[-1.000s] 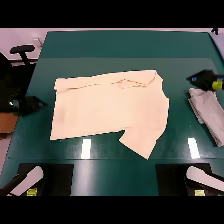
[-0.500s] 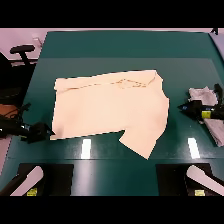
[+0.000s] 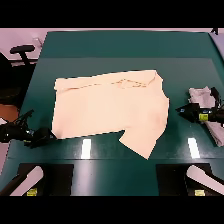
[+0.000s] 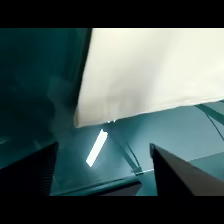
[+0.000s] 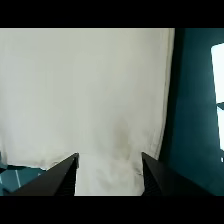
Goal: Fold the shirts.
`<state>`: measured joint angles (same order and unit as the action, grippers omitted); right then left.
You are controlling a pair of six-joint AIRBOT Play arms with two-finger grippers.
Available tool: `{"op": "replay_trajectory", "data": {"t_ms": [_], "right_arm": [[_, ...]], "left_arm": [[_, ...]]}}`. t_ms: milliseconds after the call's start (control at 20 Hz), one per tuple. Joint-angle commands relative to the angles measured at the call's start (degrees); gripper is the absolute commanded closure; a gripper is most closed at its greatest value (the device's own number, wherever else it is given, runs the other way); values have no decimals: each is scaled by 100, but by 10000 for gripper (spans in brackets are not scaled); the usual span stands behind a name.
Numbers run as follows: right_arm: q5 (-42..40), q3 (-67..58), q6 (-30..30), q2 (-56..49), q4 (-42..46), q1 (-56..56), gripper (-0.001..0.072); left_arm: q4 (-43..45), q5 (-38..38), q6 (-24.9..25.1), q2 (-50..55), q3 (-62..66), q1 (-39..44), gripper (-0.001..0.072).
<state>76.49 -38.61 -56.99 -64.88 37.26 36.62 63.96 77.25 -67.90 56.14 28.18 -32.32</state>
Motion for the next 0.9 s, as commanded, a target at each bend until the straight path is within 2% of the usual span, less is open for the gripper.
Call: {"op": "replay_trajectory", "data": {"t_ms": [0, 100, 400, 450, 500, 550, 600, 750, 800, 850], "right_arm": [[72, -175, 9, -2, -13, -66, 265], [61, -173, 13, -2, -7, -85, 265], [39, -170, 105, -2, -17, -94, 265], [31, -170, 107, -2, -20, -96, 266], [26, -170, 114, -2, -15, -94, 266], [24, -166, 114, -2, 0, -87, 266], [24, -166, 114, -2, 37, -83, 266], [-15, -166, 114, -4, 31, -83, 266], [-9, -166, 111, -4, 33, -81, 266], [11, -166, 111, -4, 42, -81, 266]], "left_arm": [[-487, -374, 131, 227, -39, -337, 5], [-807, -439, 389, 444, -37, -608, 6], [-1154, -632, 726, 1154, -37, -625, 7], [-1154, -664, 754, 1154, -33, -625, 60], [-1152, -678, 802, 1154, -33, -625, 255], [-1154, -678, 835, 1154, -33, -625, 408], [-1169, -680, 837, 1154, -26, -625, 489], [-1244, -715, 839, 1154, -20, -625, 495], [-1235, -723, 850, 1154, -20, -625, 609], [-1237, -721, 940, 1154, -22, -625, 678]]}}
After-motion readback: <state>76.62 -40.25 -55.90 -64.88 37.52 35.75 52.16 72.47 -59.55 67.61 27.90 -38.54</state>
